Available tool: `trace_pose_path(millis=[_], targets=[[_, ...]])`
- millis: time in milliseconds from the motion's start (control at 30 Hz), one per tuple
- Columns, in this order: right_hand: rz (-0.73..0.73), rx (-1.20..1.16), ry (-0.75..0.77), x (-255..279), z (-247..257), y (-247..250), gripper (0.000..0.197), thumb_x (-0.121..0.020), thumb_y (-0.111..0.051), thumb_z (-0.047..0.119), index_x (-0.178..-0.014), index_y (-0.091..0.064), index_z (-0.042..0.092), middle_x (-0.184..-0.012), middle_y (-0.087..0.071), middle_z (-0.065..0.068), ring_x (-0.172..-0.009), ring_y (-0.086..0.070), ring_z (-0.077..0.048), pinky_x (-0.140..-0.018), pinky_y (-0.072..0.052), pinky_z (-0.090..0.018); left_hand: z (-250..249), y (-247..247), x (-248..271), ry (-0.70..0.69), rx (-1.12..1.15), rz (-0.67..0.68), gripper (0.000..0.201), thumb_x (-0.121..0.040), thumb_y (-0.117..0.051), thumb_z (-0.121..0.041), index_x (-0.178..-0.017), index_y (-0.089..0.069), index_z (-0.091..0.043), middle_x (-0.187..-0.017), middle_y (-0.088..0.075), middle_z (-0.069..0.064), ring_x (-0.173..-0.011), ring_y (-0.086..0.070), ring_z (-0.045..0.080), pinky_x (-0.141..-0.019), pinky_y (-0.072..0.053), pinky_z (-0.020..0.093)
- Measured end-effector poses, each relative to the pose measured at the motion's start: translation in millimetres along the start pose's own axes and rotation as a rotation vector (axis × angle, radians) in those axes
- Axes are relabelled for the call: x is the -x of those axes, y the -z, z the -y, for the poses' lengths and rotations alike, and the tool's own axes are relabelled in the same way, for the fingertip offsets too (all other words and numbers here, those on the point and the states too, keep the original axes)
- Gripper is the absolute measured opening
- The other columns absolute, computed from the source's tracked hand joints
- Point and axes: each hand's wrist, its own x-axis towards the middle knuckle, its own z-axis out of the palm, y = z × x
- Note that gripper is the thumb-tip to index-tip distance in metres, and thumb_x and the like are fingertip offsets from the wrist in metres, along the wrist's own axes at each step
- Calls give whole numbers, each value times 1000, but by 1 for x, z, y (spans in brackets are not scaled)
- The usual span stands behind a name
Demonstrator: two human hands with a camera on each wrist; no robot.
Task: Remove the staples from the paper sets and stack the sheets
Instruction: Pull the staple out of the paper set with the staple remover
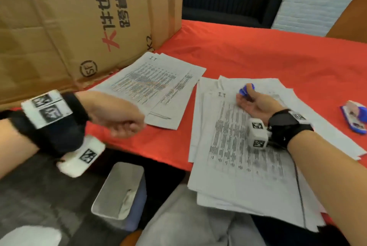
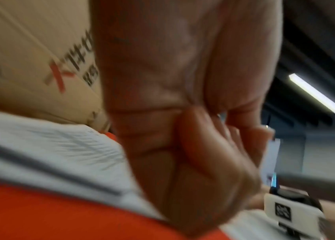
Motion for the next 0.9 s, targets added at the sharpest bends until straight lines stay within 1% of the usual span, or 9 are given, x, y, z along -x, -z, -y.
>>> trace_pose_path(millis=[100,200,300,400,500,567,700,800,900], targets=[[76,-150,69,5,-11,15,26,-96,-44,33,-82,-50,12,-82,-48,-1,-70,-59,-13,-64,-53,-20,62,-25,5,307,-384,11,30,-83,-43,-15,-54,-41,-21,-51,-35,-4,-41,-29,10,-39,-24,16],[-64,-176,54,8,-12,14,29,-90,-55,34,-98,-56,5,-97,-57,-8,-67,-71,-14,-64,-56,-22,116,-41,-21,370,-476,-83,24,-90,-41,-17,-70,-54,-17,-60,-46,1,-46,-40,13,-43,-32,20],[-88,-144,54,11,-14,10,35,-83,-61,35,-96,-55,3,-98,-58,-11,-72,-69,-15,-67,-57,-23,127,-43,-33,346,-509,-277,30,-95,-48,-29,-117,-62,-15,-112,-63,4,-96,-59,17,-82,-43,22],[-102,-198,86,14,-14,8,35,-84,-61,36,-94,-55,2,-92,-59,-11,-76,-66,-15,-71,-57,-23,98,-43,-32,366,-656,-138,49,-97,-44,-41,-141,-43,-19,-143,-46,-1,-130,-42,15,-106,-28,23],[-103,-236,116,13,-15,10,44,-79,-63,39,-98,-56,0,-85,-64,-9,-70,-69,-15,-72,-57,-23,41,-45,-16,313,-738,86,44,-98,-43,-38,-129,-55,-10,-113,-63,2,-105,-55,15,-93,-42,28],[-111,-244,124,12,-14,13,48,-80,-62,42,-101,-56,-1,-81,-67,-8,-71,-69,-15,-69,-56,-23,-3,-42,-7,170,-619,107,33,-98,-46,-27,-115,-60,-3,-101,-68,6,-90,-61,14,-78,-47,23],[-135,-284,135,13,-11,19,47,-84,-59,43,-107,-55,2,-90,-62,-6,-74,-66,-13,-66,-55,-20,-94,-19,-18,-133,-636,-165,18,-95,-49,-18,-85,-62,-10,-81,-69,4,-68,-64,13,-59,-46,20],[-148,-322,139,15,-8,21,45,-93,-52,43,-109,-54,1,-88,-60,-5,-77,-60,-13,-66,-54,-20,-144,-5,-57,-269,-776,-464,23,-94,-47,-24,-92,-63,-7,-87,-67,5,-73,-59,21,-61,-43,23],[-154,-378,128,17,-7,24,53,-92,-52,43,-119,-51,-2,-88,-59,-5,-77,-58,-13,-68,-52,-21,-169,4,-111,-288,-784,-562,27,-96,-44,-30,-103,-52,-6,-102,-54,14,-87,-48,23,-68,-37,29]])
